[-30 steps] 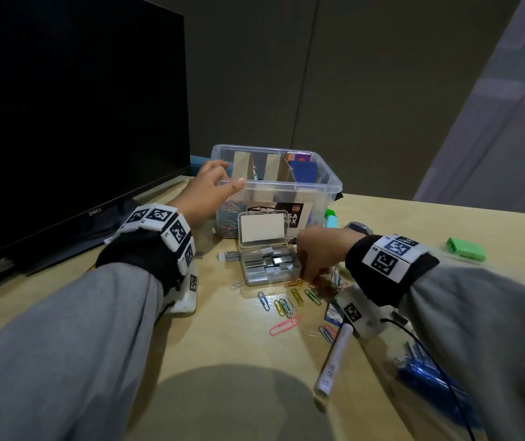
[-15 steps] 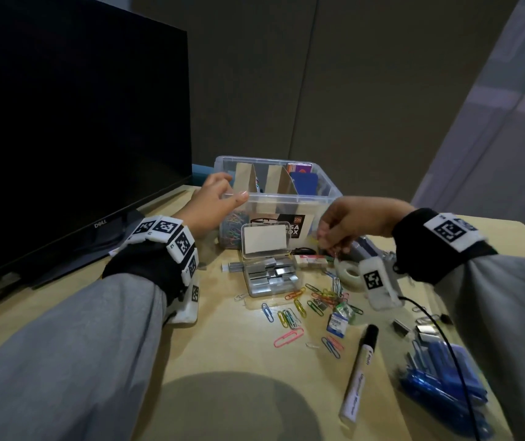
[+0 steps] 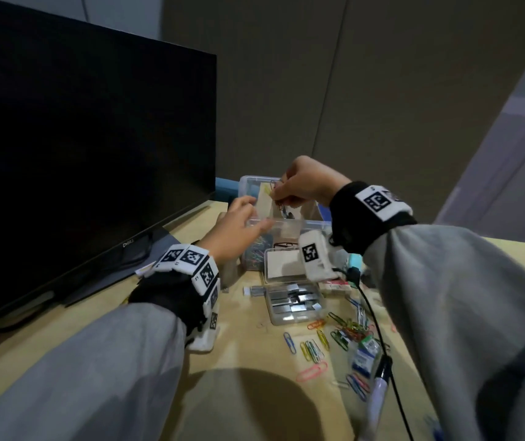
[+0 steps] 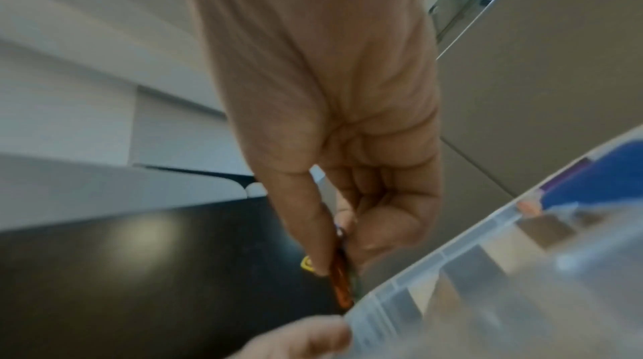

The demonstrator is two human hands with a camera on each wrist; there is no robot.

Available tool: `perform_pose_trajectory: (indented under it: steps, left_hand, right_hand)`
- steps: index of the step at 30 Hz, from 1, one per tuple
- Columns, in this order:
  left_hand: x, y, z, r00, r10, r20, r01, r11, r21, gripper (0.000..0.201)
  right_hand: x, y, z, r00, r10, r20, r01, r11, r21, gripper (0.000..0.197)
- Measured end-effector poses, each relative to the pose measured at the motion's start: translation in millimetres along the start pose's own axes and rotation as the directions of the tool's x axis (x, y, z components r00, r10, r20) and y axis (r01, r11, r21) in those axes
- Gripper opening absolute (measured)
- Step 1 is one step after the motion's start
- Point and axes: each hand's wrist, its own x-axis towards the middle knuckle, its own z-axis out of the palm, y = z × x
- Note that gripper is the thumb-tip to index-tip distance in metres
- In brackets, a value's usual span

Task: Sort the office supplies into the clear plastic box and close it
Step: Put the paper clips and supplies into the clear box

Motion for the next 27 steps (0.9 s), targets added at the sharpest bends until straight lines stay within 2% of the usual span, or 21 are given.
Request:
perform_pose_trajectory:
  steps: [3,6,9,12,14,15,16,18,20,21,23,25,27]
  left_hand:
    - [1.5,-1.7,0.2,1.0,-0.005,0.02,0.004,1.0,0.017,0.038]
    - [2.9,-2.4,0.1,1.0,-0.005,0.021,0.004,0.999,0.041,0.034]
    - [3.7,-1.4,1.3,1.0,-0.008,0.013,0.007,0.998,0.056,0.031]
    - [4.2,-1.9,1.5,1.0,0.002,0.01,-0.003,0.998,0.056,0.023]
    - [4.5,-2.4,1.7,1.0,0.013,0.011,-0.014,0.998,0.059,0.031]
    - [4.5,-1.9,2.0,1.0,0.015,0.008,-0.015,0.998,0.061,0.038]
    - [4.4,-1.2,2.6,1.0,0.015,0.003,-0.015,0.998,0.061,0.041]
    - [3.7,0.3,3.7,1.0,0.015,-0.01,-0.014,0.998,0.066,0.043]
    - [4.1,1.0,5.0,1.0,0.007,-0.02,-0.006,0.996,0.086,0.042]
    - [4.0,1.2,5.3,1.0,0.001,-0.022,0.001,0.995,0.095,0.041]
    - [4.2,0.9,5.2,1.0,-0.007,-0.019,0.009,0.995,0.1,0.039]
    - [3.9,0.8,4.9,1.0,-0.01,-0.011,0.011,0.995,0.099,0.036]
    - [3.5,1.4,4.7,1.0,-0.006,-0.008,0.007,0.995,0.099,0.038]
  right_hand:
    - [14.0,-1.9,17.2,0.998,0.008,-0.055,-0.019,0.981,-0.191,0.016]
    - [15.8,-3.1,25.6,0.998,-0.027,-0.05,0.008,0.937,-0.348,0.02]
    - [10.0,0.4,19.2,0.996,-0.083,-0.02,0.07,0.93,-0.36,0.023]
    - [-5.3,3.1,2.5,0.976,-0.213,-0.047,0.176,0.896,-0.407,0.018]
    - [-21.2,4.5,-8.3,0.956,-0.289,-0.055,0.239,0.874,-0.423,0.013]
    - [-30.8,5.7,-13.0,0.958,-0.286,-0.029,0.249,0.877,-0.41,0.011]
    - [-40.5,8.2,-17.1,0.966,-0.255,0.033,0.246,0.884,-0.398,0.01]
    - [-59.4,14.9,-21.9,0.958,-0.143,0.25,0.239,0.879,-0.412,0.008]
    - [-74.8,26.7,-21.0,0.891,0.003,0.454,0.232,0.857,-0.46,0.008]
    - [-81.0,34.4,-18.4,0.856,0.076,0.512,0.226,0.835,-0.501,0.008]
    - [-91.2,52.2,-10.1,0.821,0.193,0.537,0.231,0.749,-0.621,0.011]
    - [-99.1,71.0,-0.8,0.815,0.286,0.504,0.223,0.647,-0.729,0.024]
    - [-105.4,86.1,8.0,0.802,0.354,0.481,0.203,0.596,-0.777,0.04]
